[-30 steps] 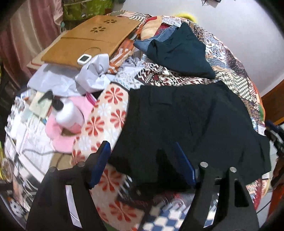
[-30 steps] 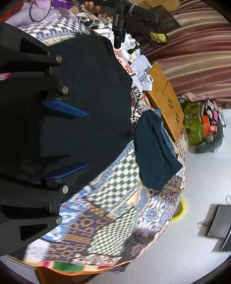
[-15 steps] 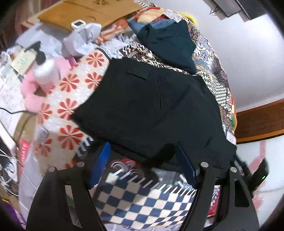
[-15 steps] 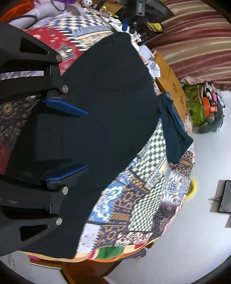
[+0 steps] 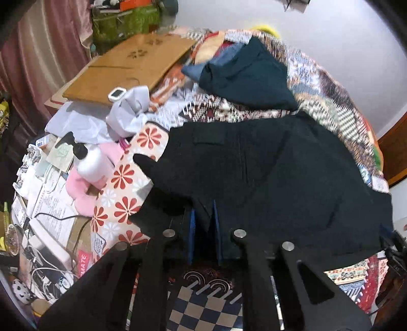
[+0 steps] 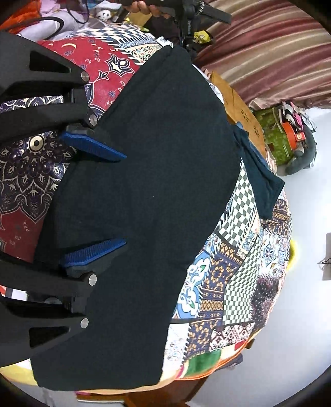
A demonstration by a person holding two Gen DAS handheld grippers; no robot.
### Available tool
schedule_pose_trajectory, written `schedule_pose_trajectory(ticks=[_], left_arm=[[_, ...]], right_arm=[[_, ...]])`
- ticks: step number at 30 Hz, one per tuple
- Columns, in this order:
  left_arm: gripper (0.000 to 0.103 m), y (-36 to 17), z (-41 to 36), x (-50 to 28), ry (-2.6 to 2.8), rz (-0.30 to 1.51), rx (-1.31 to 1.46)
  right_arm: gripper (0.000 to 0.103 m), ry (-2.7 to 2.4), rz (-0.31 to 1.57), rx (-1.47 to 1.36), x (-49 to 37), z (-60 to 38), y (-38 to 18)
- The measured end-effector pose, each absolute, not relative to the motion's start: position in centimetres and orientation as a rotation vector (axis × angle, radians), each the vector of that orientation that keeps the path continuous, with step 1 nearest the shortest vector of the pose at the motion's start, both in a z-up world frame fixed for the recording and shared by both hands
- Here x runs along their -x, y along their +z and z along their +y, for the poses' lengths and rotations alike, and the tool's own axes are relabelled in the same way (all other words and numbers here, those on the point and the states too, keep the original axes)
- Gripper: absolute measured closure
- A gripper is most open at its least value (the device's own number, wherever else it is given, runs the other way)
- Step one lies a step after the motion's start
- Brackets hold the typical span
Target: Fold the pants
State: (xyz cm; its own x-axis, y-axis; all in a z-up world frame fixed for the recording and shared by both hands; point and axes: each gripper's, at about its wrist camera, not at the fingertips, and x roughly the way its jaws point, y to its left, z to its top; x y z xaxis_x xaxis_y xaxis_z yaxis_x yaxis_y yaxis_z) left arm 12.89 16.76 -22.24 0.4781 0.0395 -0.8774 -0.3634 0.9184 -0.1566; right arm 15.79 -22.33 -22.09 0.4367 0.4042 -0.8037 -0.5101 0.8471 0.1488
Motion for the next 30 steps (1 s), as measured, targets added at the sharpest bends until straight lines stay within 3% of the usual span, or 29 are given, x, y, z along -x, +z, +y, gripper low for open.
schedule_pose_trajectory(ticks=[7, 12, 19, 22, 26, 30], left_arm=[[0.090, -21.5, 17.6, -11.6, 0.258, 1.005, 0.353], [0.090, -24.4, 16.7, -11.5, 0.238, 1.078, 0.322], [0.084, -24.1, 15.7, -11.3, 0.225, 1.073, 0.188], [0.076, -23.5, 15.8, -10.9, 0.214, 1.075, 0.178], [0.047, -22.0, 16.2, -10.0, 0.234, 1.040, 0.141], [0.043, -20.4, 16.4, -9.9, 0.210, 1.012, 0.150]], right_arm=[[0.039, 0.570, 1.012, 0.057, -16.0, -23.0, -22.6], [0.038, 0.549, 1.045, 0.120, -16.3, -22.4, -21.7], [0.038, 0.616, 0.930, 0.134, -17.6, -19.0, -17.2], [0.037, 0.653, 0.902, 0.120, -18.5, -16.3, -16.8], [0.035, 0.709, 0.933, 0.092, -20.0, -12.6, -18.2], [0.035, 0.731, 1.010, 0.098, -20.7, -10.3, -20.6]])
